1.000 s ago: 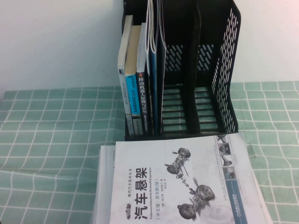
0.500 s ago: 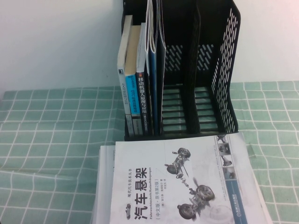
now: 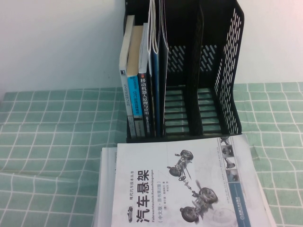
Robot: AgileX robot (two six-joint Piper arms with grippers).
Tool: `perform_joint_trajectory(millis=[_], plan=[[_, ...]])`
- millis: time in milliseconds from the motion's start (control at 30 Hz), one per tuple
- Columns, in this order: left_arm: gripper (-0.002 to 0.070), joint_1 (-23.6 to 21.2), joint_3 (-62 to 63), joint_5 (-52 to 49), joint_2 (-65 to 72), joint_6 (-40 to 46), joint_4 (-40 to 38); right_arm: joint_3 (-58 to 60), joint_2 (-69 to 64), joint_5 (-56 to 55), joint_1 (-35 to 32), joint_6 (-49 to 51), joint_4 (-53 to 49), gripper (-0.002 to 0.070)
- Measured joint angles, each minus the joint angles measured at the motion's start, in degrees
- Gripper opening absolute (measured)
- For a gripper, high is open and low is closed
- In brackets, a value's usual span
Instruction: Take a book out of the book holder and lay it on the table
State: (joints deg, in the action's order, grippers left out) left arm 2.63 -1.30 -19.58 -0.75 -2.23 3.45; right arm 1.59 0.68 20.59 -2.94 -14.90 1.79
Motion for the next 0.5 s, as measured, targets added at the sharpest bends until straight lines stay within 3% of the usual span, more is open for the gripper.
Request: perform_joint_trajectory(millis=[333,500], plan=[[-0.0003,0.00,0.00,0.39,0.00,0.19,0.50,0.00,0.00,-7.10,0.00,0.00,0.00,-0.0002],[-0.0003,0.00,-0.25,7.35,0.00,0.19,-0.04,0.00,0.00,-15.73,0.00,0.00,0.00,-0.0002]])
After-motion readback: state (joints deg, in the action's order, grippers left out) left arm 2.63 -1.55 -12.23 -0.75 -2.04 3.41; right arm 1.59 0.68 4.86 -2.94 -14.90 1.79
